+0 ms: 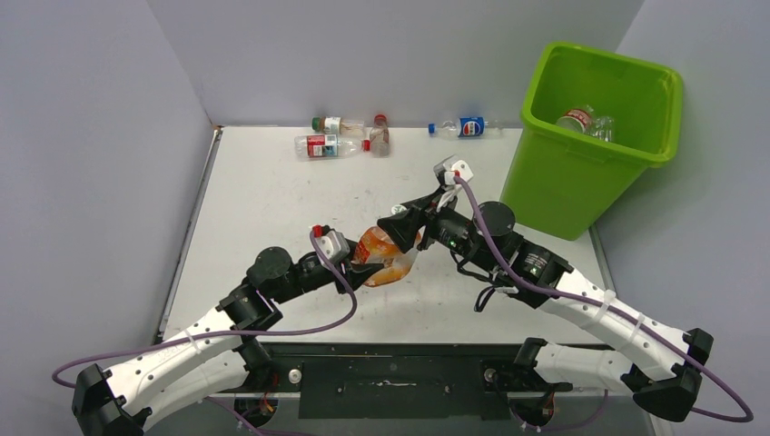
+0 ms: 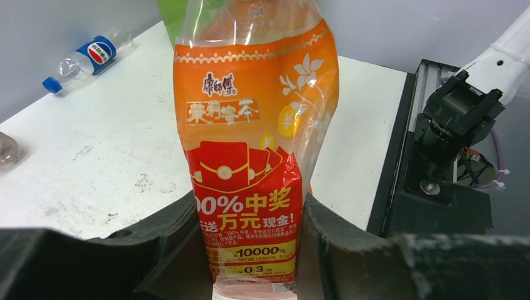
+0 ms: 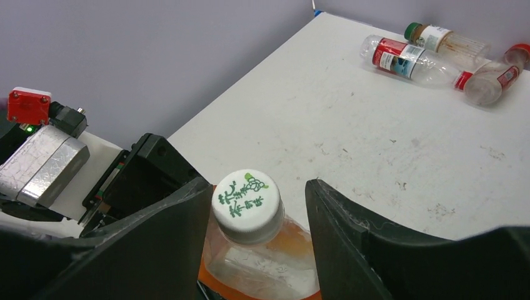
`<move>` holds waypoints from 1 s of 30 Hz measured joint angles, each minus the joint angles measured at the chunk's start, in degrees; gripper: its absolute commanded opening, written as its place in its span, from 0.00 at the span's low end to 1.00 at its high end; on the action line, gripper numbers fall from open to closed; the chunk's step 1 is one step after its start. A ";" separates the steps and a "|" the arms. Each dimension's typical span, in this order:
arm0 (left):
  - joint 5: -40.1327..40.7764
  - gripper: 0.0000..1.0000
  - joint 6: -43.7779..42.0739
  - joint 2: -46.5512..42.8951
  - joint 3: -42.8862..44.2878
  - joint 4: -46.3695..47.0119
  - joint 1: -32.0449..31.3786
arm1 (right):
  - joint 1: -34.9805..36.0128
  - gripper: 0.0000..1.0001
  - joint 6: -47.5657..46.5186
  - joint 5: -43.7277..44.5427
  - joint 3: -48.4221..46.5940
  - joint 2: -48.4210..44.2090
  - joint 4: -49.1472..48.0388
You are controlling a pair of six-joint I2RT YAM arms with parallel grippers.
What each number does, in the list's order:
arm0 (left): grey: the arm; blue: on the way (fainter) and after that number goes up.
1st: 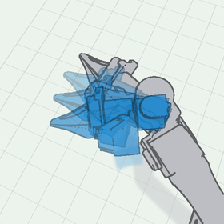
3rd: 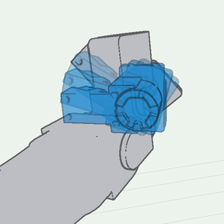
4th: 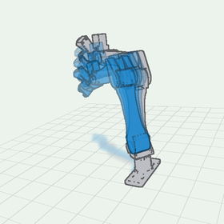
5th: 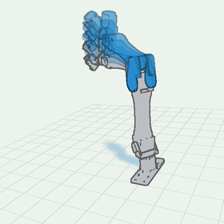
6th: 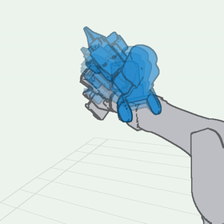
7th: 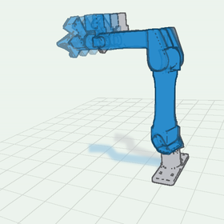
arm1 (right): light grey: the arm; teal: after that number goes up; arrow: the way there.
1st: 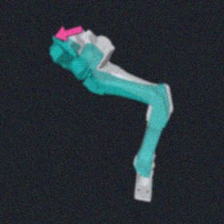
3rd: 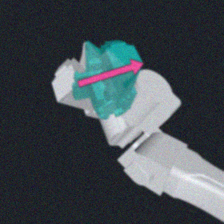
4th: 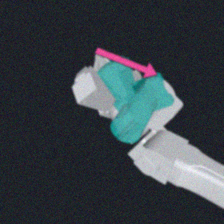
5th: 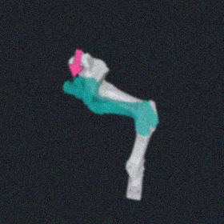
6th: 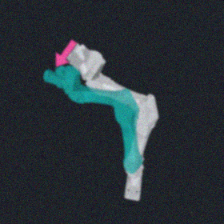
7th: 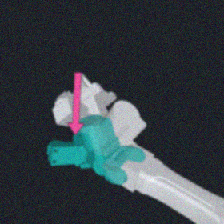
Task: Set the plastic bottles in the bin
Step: Place the plastic bottle in the trash bin.
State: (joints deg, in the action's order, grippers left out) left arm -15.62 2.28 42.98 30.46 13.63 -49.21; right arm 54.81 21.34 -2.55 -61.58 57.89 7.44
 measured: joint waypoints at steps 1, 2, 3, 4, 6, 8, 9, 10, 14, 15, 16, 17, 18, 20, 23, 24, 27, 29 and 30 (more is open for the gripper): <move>0.00 0.00 -0.02 0.00 0.00 0.00 0.00 | 0.00 0.54 0.20 0.04 0.00 0.17 -0.15; 0.02 0.00 -0.02 0.00 0.00 0.00 0.00 | 0.00 0.48 0.31 0.13 0.00 0.22 -0.13; 0.00 0.00 -0.02 0.00 0.00 0.00 0.00 | 0.00 0.41 0.39 0.20 0.00 0.24 -0.13; 0.00 0.00 -0.02 0.00 0.00 0.00 0.00 | 0.00 0.33 0.42 0.24 0.00 0.22 -0.22; 0.04 0.00 0.07 0.00 0.00 -0.07 0.00 | 0.00 0.08 0.26 0.26 0.00 0.22 -0.55; 0.04 0.00 0.46 -0.02 0.00 -0.22 0.00 | 0.00 0.05 -1.03 0.70 0.28 0.17 -0.52; 0.11 0.01 0.55 -0.02 0.00 -0.24 0.02 | 0.00 0.05 -1.16 0.66 0.44 0.13 -0.59; 0.22 0.06 0.50 0.00 0.00 -0.31 0.02 | 0.00 0.05 -1.14 0.63 0.59 0.13 -0.83; -0.04 0.65 0.44 0.00 0.00 -0.39 0.02 | 0.00 0.05 -0.98 0.74 1.11 -0.37 -1.25; -0.20 0.90 0.33 -0.02 0.00 -0.39 0.00 | 0.00 0.05 -0.96 0.90 1.38 -0.61 -1.33; -0.28 0.97 0.44 -0.02 0.00 -0.15 0.02 | 0.00 0.05 -0.74 1.14 1.66 -0.90 -1.33; -0.44 0.96 -0.15 -0.13 0.00 0.02 0.00 | 0.00 0.05 -0.68 1.46 1.90 -1.18 -1.36; -0.55 0.96 0.39 -0.37 0.00 0.28 0.00 | 0.00 0.05 -0.59 1.84 2.14 -1.51 -1.40; -0.70 0.96 0.72 -1.05 -0.11 0.87 0.00 | 0.00 0.05 -0.55 2.34 2.69 -2.34 -1.60; -0.66 0.96 1.44 -2.80 -1.03 3.02 0.00 | 0.00 0.05 -0.83 2.80 3.30 -3.69 -1.84; -0.52 0.96 1.57 -3.43 -1.36 3.50 0.00 | 0.00 0.05 -1.20 2.99 3.45 -4.15 -1.88; 1.16 0.96 1.66 -5.49 -2.32 4.74 0.02 | 0.00 0.05 -3.39 4.72 3.58 -5.77 -1.77; 2.71 0.96 1.68 -7.15 -3.26 6.16 0.02 | 0.00 0.05 -5.40 6.25 3.54 -7.26 -1.16; 3.48 0.96 1.66 -7.93 -3.69 6.73 0.07 | 0.00 0.05 -6.19 6.82 3.50 -7.96 -0.79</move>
State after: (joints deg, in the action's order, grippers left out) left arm -12.14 3.95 35.05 26.76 20.36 -49.15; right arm 54.81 15.16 4.27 -58.08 49.93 6.66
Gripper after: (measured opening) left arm 0.961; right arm 0.347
